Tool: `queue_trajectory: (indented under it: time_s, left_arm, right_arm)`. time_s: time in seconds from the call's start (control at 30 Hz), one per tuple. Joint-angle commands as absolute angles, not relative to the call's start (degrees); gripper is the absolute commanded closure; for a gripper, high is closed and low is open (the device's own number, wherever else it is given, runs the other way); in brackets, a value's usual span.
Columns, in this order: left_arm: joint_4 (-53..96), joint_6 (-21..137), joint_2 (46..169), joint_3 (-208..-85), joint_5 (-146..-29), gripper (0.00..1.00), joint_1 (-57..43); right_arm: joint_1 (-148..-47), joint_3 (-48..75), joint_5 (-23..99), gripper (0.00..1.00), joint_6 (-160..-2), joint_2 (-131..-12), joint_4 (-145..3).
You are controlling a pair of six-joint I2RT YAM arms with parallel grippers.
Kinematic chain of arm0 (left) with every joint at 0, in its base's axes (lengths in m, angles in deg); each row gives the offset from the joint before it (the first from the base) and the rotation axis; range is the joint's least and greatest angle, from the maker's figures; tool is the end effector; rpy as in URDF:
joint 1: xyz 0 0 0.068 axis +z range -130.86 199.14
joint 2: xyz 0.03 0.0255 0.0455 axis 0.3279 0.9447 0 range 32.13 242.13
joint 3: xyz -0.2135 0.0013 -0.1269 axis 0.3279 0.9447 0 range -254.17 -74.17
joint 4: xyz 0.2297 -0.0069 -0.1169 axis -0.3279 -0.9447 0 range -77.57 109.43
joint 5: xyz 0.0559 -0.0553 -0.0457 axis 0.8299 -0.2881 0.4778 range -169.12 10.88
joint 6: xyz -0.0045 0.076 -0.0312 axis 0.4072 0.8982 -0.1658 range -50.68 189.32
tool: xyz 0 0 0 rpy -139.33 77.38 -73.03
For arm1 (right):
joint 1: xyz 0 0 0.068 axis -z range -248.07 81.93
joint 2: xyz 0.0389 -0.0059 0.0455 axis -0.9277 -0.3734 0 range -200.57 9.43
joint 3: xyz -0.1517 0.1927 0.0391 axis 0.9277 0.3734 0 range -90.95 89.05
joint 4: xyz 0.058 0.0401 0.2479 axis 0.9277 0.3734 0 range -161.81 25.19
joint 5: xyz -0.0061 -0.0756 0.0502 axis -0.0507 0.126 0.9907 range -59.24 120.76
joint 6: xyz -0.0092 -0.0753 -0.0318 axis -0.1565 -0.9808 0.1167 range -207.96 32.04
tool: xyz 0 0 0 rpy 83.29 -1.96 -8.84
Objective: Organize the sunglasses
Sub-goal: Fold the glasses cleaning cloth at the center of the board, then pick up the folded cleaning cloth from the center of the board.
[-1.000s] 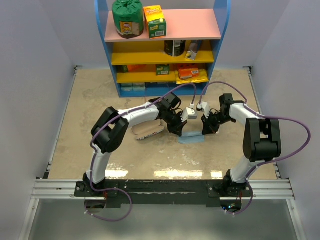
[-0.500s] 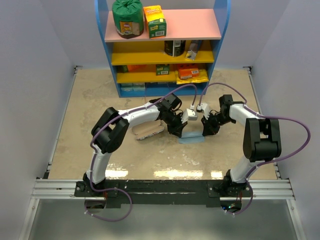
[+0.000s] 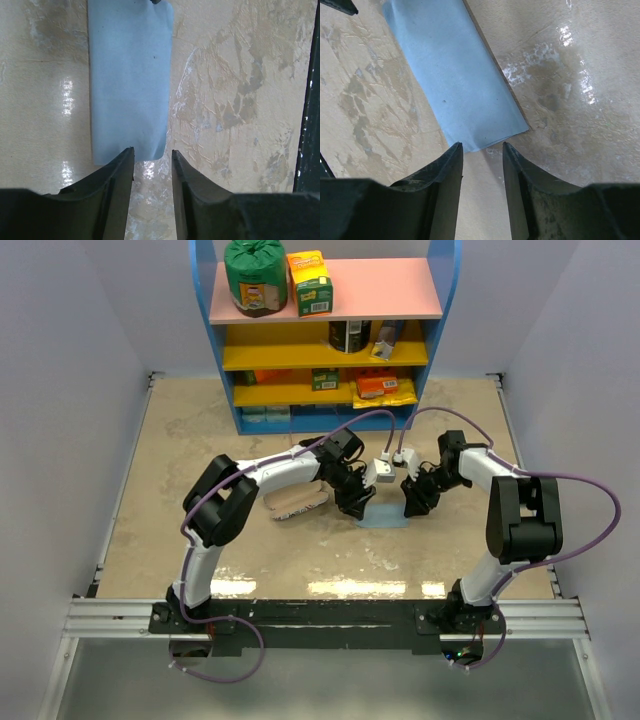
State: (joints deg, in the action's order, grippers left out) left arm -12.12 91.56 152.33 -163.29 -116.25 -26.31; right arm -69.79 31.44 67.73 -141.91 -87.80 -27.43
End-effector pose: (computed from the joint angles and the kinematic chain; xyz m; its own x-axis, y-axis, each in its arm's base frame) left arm 0.2764 -0.3423 0.1302 -0.2878 0.7226 -0.6286 0.9419 0.0950 -0.3221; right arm 0.2862 0.0516 0.1122 -0.5149 -0.6616 -0.5451 -0.8547 0.4447 0.2677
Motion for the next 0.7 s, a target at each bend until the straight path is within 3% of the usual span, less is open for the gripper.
queue_trajectory:
  time_s: [0.0,0.17,0.37,0.67]
  left_arm:
    - [-12.39,92.97,150.43,-163.29,-117.27,0.56,-26.56]
    - [-9.50,91.74,149.03,-162.85,-111.84,0.42,-26.47]
    - [-6.94,90.24,149.55,-163.11,-107.96,0.34,-25.33]
    - [-8.87,91.21,152.89,-164.43,-109.00,0.33,-23.57]
  right_arm:
    - [-69.74,31.31,68.46,0.58,-142.63,-85.40,-26.63]
    - [-69.74,30.87,68.03,0.53,-139.56,-84.61,-30.22]
    - [-69.74,29.55,67.94,0.48,-134.99,-85.57,-34.35]
    - [-69.66,29.90,66.53,0.46,-133.13,-88.56,-37.44]
